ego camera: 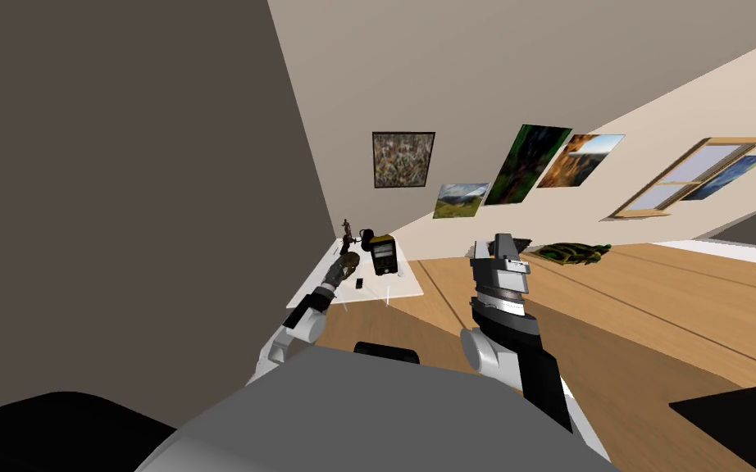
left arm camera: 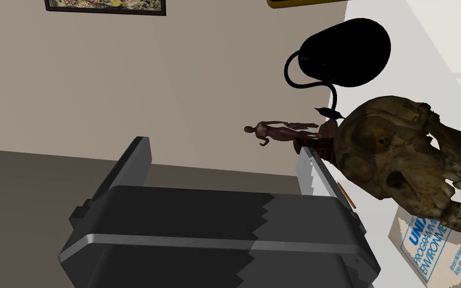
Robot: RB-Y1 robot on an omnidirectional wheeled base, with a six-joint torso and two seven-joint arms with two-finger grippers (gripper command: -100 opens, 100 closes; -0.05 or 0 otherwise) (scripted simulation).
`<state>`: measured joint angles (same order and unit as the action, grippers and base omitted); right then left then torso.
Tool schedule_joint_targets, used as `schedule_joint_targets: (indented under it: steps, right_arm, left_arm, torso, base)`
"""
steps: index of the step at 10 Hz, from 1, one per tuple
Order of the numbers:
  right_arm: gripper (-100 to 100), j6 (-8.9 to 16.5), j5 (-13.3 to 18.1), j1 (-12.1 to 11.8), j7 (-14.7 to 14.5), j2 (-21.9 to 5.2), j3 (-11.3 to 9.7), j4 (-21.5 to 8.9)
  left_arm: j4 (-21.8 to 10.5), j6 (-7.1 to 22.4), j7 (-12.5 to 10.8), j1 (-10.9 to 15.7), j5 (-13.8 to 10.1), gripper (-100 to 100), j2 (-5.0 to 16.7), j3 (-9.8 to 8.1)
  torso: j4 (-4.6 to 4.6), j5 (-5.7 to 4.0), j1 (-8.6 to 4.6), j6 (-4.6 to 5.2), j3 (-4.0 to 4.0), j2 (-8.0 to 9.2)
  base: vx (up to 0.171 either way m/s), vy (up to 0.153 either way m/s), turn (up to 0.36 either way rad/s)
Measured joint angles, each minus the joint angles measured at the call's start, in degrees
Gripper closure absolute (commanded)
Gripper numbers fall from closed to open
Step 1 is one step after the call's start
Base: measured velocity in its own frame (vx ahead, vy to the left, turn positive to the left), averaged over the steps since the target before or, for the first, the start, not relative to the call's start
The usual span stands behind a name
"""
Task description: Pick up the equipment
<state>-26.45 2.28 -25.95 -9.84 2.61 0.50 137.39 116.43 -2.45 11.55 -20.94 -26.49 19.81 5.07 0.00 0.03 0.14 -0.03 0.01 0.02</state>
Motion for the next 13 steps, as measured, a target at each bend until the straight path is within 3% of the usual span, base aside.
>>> schedule_joint_targets:
  steps: [1,6,7,9,13]
  right_arm:
    - [0,0.0,0.0,0.0,0.0,0.0,0.0,0.0]
    - [0,0.0,0.0,0.0,0.0,0.0,0.0,0.0]
    - [0,0.0,0.0,0.0,0.0,0.0,0.0,0.0]
    - [0,0.0,0.0,0.0,0.0,0.0,0.0,0.0]
    - [0,0.0,0.0,0.0,0.0,0.0,0.0,0.0]
  left_arm:
    - [-1.0,1.3,0.0,-0.1,-1.9,-100,1.8,0.16]
    - [-7.0,8.0,1.7,2.2,-8.8,-100,5.6,1.60]
    - [-9.0,9.0,1.8,2.9,-10.9,-100,7.8,1.93]
    - [-9.3,11.7,2.3,2.9,-12.5,-100,8.0,1.80]
    - [-14.9,16.7,3.8,4.7,-18.3,-100,12.0,3.15]
  torso:
    - [0.00,0.00,0.02,0.04,0.01,0.02]
    - [0.00,0.00,-0.01,-0.01,-0.01,-0.03]
    - [-0.01,0.00,0.02,0.03,-0.02,-0.04]
    - [-0.01,-0.01,-0.07,-0.02,-0.02,-0.04]
    - [-0.01,0.00,0.00,-0.03,-0.02,-0.03]
  base:
    - [-0.014,0.033,-0.100]
    - [-0.011,0.031,-0.175]
    - [-0.011,0.033,-0.127]
    - [-0.006,0.014,-0.107]
    - [-0.012,0.030,-0.204]
